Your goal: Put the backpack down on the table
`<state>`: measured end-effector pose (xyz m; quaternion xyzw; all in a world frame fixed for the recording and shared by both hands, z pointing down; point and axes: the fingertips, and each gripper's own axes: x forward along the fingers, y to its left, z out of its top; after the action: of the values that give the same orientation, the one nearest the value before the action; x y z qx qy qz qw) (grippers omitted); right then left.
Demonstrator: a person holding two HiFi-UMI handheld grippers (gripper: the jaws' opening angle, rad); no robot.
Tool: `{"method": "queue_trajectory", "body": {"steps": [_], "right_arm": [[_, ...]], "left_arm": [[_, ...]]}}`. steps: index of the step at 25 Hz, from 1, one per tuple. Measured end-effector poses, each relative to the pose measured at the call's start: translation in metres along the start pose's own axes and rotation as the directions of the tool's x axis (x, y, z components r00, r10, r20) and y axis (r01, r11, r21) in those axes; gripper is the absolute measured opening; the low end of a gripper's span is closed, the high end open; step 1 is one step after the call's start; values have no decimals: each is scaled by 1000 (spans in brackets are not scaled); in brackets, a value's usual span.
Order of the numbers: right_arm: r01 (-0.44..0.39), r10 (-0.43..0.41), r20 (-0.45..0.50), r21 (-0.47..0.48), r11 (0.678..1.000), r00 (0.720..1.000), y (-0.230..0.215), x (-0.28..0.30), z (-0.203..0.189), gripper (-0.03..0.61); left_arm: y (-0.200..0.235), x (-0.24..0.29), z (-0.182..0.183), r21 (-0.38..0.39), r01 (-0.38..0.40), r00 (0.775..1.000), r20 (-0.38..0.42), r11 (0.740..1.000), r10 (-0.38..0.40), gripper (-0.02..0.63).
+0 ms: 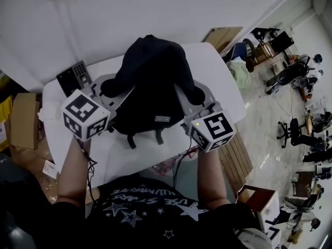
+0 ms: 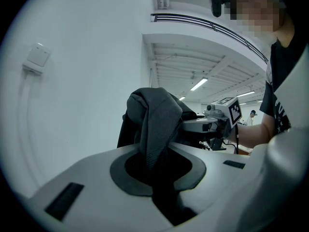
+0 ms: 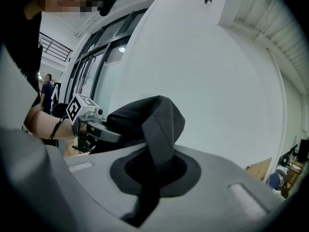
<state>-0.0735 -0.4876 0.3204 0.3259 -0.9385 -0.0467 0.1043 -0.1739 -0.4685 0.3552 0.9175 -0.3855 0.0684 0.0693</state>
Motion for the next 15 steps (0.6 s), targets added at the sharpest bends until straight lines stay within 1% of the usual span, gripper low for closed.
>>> {"method": "queue_trajectory", "body": {"steps": [9,12,15], "right_arm": [[-19,19,-13,3,1000,1000,5,13,-10,15],[-48,48,3,6,999,999,7,13,-13,15],[-68,68,17,35,997,998,9,12,-17,15]], "left_arm": [[13,-2,-17,-58,5,1000,15,998,-5,55],[13,-3,-20,-72,8,1000,29,997,-6,57],[10,-4,-23,-82,18,999,45,996,-15,57]]}}
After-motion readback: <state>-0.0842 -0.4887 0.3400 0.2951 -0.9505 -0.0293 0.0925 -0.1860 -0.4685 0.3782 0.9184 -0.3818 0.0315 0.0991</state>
